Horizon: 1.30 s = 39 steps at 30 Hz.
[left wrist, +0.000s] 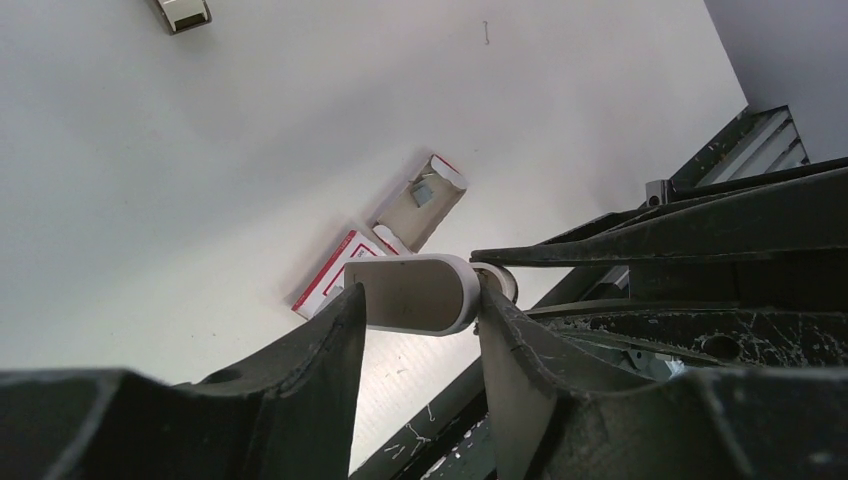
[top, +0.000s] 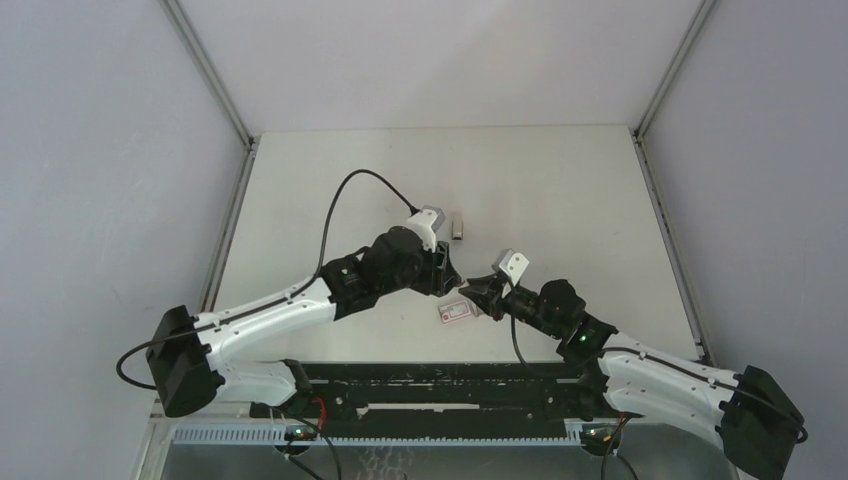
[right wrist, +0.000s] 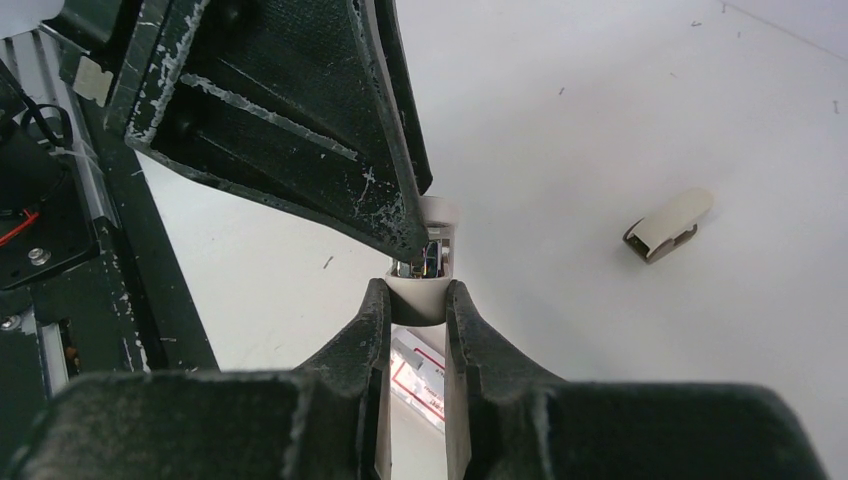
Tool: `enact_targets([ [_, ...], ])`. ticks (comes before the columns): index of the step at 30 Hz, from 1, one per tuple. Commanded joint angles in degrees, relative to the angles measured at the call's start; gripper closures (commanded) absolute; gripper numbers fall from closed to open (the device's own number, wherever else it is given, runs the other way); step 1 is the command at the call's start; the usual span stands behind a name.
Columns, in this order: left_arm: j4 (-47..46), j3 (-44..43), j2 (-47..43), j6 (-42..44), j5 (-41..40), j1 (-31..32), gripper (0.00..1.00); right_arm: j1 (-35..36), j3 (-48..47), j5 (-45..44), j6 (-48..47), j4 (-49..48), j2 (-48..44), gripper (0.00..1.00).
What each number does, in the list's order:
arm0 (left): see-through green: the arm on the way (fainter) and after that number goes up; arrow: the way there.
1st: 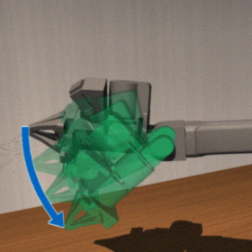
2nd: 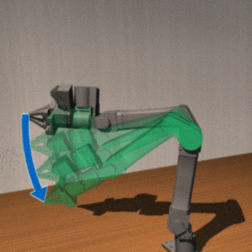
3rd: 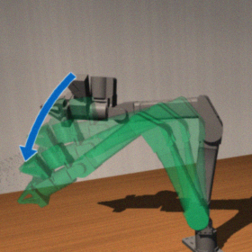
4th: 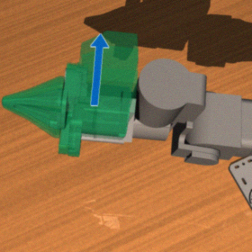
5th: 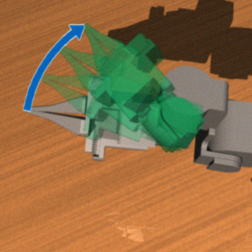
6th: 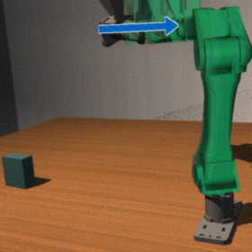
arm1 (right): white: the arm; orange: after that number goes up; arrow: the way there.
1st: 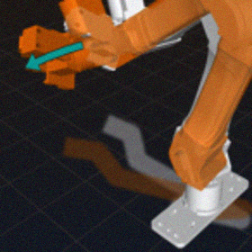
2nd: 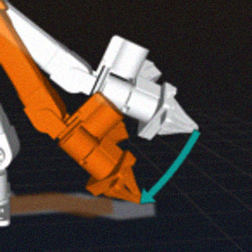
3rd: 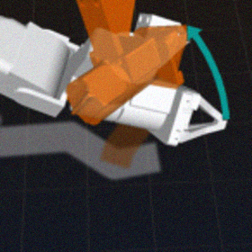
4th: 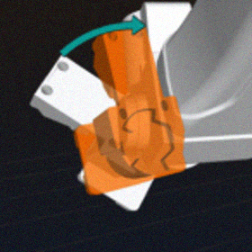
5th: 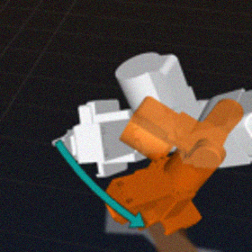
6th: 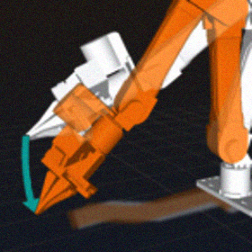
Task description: Load the staples into the stapler
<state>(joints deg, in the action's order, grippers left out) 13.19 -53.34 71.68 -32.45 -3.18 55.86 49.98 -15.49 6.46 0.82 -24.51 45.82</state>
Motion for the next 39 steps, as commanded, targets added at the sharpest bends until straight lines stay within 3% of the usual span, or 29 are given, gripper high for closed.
enact_targets([
  [1,-0.2,-3.7,0.4,-0.1,-1.8,-0.1,0.52,0.6,-0.5,-0.6,-1.2,-4.0,0.1,1.0],
  [19,1.2,-3.9,0.3,-0.4,-2.6,-0.1,0.76,0.7,-0.3,-1.6,-1.6,-4.1,0.8,1.0],
  [30,1.0,-3.4,0.4,-1.5,-2.5,-0.4,1.0,1.5,-0.7,-2.3,-2.7,-4.1,2.7,1.0],
  [39,0.1,0.6,-2.1,-2.7,-2.6,-3.7,1.0,2.5,-0.8,-3.3,-3.1,-4.0,3.0,1.0],
])
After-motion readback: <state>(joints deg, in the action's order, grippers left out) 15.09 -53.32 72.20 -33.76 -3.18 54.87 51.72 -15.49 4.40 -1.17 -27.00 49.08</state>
